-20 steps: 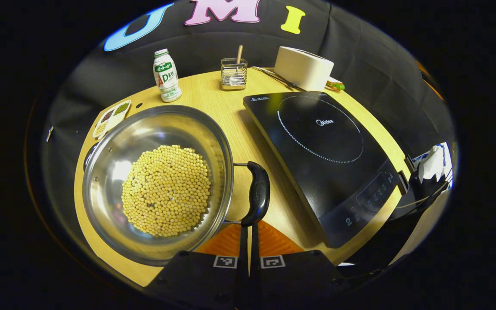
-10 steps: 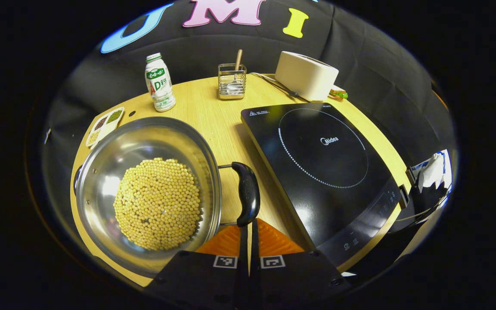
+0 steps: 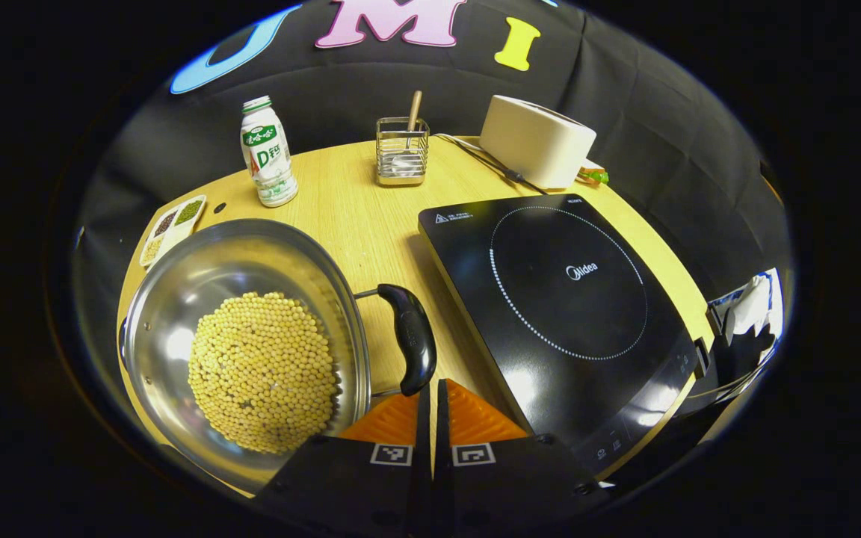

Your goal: First push the handle of the pot to place it horizontally, then grasp the pot with both hands and set it on the induction cooktop.

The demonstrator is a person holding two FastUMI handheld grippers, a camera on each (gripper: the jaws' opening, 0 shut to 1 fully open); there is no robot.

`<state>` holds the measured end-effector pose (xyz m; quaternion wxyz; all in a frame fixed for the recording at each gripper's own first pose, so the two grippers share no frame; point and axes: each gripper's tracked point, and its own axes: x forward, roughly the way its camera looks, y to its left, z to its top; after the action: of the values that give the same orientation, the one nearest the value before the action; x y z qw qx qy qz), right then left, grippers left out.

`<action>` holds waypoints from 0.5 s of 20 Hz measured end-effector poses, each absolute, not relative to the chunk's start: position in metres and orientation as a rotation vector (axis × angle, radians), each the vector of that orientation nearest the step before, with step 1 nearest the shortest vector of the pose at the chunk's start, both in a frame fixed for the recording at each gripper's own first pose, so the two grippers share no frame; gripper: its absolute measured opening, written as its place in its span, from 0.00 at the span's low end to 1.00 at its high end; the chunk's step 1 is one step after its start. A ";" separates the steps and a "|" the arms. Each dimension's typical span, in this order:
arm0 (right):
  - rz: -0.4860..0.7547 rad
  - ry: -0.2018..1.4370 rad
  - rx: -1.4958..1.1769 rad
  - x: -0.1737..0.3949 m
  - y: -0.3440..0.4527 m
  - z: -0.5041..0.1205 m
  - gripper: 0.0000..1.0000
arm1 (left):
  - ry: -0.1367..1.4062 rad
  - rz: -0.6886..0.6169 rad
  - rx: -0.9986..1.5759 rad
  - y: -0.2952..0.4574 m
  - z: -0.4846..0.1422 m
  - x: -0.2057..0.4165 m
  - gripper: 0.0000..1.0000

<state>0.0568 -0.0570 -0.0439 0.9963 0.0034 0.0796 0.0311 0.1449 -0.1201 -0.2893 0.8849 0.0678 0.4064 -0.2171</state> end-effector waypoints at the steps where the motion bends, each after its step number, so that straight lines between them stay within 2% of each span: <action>1: 0.060 0.162 0.006 0.057 -0.057 -0.044 0.98 | 0.845 -0.452 0.139 -0.121 -0.290 0.147 0.05; 10: 0.057 0.182 -0.027 0.052 -0.055 -0.051 0.98 | 0.829 -0.455 0.113 -0.131 -0.292 0.172 0.05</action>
<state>0.0516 -0.0548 -0.0505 0.9954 -0.0137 0.0908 0.0284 0.1720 -0.1310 -0.2918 0.8888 0.0542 0.3988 -0.2192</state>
